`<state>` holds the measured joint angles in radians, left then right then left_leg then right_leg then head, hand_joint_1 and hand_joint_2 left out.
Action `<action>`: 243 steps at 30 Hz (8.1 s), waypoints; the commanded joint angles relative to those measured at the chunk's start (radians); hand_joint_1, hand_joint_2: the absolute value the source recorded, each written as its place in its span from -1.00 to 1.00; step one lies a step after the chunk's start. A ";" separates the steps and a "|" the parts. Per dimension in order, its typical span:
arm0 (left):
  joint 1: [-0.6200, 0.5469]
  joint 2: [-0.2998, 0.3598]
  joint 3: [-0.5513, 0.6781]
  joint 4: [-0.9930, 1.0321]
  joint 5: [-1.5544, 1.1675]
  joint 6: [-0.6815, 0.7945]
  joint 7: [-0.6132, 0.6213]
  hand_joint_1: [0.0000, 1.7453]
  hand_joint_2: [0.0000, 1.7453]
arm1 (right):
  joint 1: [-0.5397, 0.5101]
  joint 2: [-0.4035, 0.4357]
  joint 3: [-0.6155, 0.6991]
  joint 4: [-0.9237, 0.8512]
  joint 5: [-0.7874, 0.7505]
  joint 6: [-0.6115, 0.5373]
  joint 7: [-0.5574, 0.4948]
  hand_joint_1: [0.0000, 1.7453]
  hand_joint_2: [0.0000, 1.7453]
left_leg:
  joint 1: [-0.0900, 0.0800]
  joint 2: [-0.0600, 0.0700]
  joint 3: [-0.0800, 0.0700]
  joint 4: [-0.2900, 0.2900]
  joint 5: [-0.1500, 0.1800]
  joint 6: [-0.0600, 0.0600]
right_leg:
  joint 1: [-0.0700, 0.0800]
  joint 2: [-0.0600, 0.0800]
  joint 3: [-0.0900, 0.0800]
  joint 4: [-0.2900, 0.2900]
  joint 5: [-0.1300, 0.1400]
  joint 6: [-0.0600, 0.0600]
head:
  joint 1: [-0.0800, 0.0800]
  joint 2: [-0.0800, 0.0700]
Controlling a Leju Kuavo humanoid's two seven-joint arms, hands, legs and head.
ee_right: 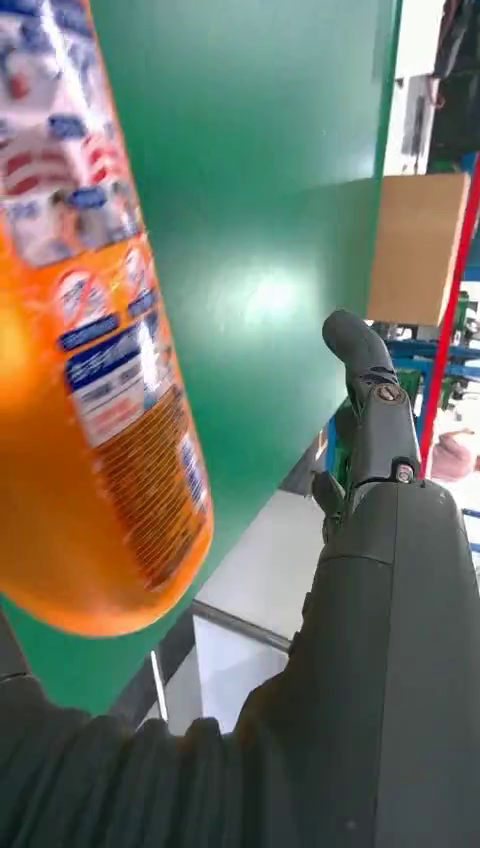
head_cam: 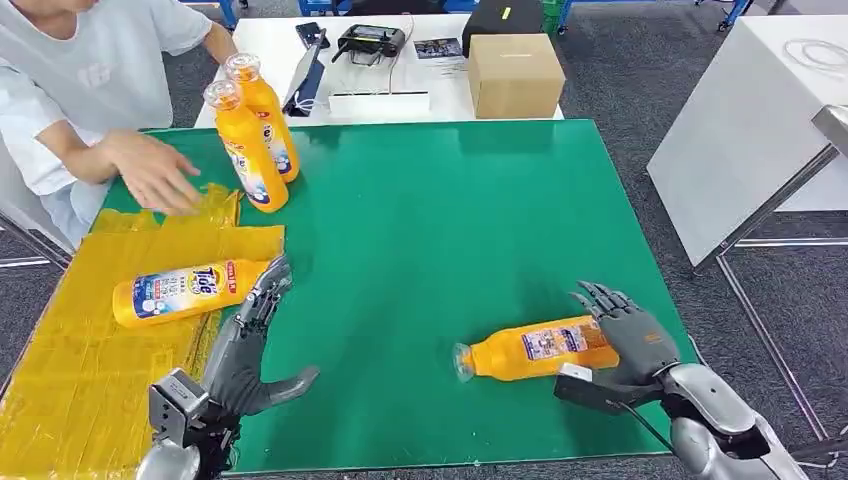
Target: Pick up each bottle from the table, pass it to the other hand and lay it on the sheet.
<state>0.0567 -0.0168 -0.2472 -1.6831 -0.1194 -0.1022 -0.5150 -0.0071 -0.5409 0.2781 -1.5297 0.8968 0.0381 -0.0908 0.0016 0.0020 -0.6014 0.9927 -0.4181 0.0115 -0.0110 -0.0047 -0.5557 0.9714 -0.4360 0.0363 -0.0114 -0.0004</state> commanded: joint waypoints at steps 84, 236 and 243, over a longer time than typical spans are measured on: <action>-0.099 0.018 -0.129 0.098 -0.007 0.039 0.092 -1.00 1.00 | -0.037 0.495 -0.073 0.014 -0.387 -0.324 -0.191 1.00 1.00 | 0.002 0.003 0.010 0.000 -0.003 0.002 | 0.001 0.002 0.011 -0.001 -0.003 0.002 | 0.000 0.000; -0.939 0.198 -0.156 1.359 -1.119 0.074 0.489 1.00 1.00 | -0.086 0.589 0.153 -0.196 -0.680 -0.492 -0.363 -1.00 1.00 | 0.004 0.006 0.006 0.000 -0.001 -0.001 | 0.004 0.004 0.006 -0.001 -0.003 0.001 | 0.000 0.000; -0.889 0.197 -0.083 1.357 -1.033 0.102 0.467 1.00 1.00 | -0.101 0.587 0.164 -0.173 -0.696 -0.472 -0.358 -1.00 1.00 | 0.003 0.006 0.003 -0.001 0.000 -0.001 | 0.003 0.004 0.004 0.000 -0.001 0.002 | 0.001 0.000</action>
<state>-0.8132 0.2144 -0.4253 -0.4432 -1.1916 -0.0152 -0.0305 -0.0560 0.0679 0.4280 -1.7815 0.2102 -0.4440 -0.4540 0.0040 0.0073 -0.6006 0.9924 -0.4173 0.0111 -0.0087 -0.0017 -0.5546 0.9721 -0.4374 0.0385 -0.0103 -0.0004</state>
